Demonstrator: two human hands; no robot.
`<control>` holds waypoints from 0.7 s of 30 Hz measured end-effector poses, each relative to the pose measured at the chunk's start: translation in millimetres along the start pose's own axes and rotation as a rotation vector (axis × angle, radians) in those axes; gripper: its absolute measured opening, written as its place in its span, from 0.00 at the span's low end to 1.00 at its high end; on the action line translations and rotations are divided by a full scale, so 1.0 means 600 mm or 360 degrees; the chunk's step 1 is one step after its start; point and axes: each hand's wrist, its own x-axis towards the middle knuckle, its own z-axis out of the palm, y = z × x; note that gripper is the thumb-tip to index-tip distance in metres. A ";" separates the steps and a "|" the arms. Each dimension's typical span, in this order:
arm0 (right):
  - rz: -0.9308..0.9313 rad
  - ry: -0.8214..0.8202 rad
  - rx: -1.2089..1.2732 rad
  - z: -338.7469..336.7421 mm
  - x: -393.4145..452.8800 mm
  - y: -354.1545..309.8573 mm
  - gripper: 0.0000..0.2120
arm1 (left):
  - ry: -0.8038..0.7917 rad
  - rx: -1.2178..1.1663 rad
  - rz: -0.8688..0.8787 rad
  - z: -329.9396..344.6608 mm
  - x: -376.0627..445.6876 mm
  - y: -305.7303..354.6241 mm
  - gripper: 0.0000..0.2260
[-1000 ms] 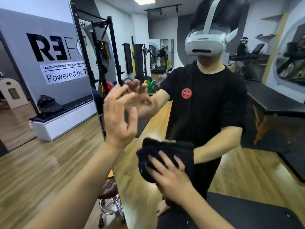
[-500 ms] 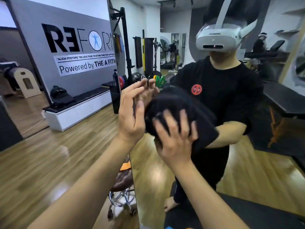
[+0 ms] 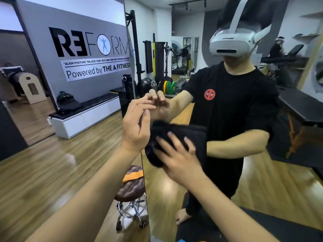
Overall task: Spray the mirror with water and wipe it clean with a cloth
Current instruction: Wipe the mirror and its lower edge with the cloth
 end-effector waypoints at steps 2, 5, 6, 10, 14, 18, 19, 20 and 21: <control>0.0141 0.0149 -0.0042 -0.038 0.066 0.021 0.25 | 0.0024 -0.0047 -0.0134 -0.009 -0.002 0.000 0.12; 0.0412 0.0253 0.0036 -0.071 0.142 0.021 0.25 | 0.0105 -0.0115 -0.0338 -0.016 -0.015 0.010 0.13; 0.0480 0.0268 0.0073 -0.070 0.155 0.014 0.25 | 0.0104 -0.0130 -0.0360 -0.016 -0.023 0.015 0.14; 0.0464 0.0342 0.0085 -0.017 0.134 -0.032 0.19 | 0.0146 -0.0081 -0.0474 -0.019 -0.067 0.022 0.17; 0.0232 0.0089 0.0112 0.041 0.056 -0.077 0.21 | -0.0020 0.0245 -0.0559 -0.022 -0.132 0.001 0.20; -0.0049 -0.0133 0.0084 0.068 -0.016 -0.092 0.23 | -0.0241 0.0369 -0.0693 -0.031 -0.223 -0.021 0.23; -0.0098 -0.0161 0.0059 0.070 -0.028 -0.090 0.22 | -0.0261 0.0373 -0.0719 -0.030 -0.235 -0.021 0.23; -0.0127 -0.0170 0.0035 0.069 -0.036 -0.086 0.22 | -0.0274 0.0371 -0.0728 -0.028 -0.244 -0.020 0.23; -0.0132 -0.0161 0.0026 0.065 -0.040 -0.081 0.21 | -0.0286 0.0379 -0.0715 -0.025 -0.248 -0.018 0.23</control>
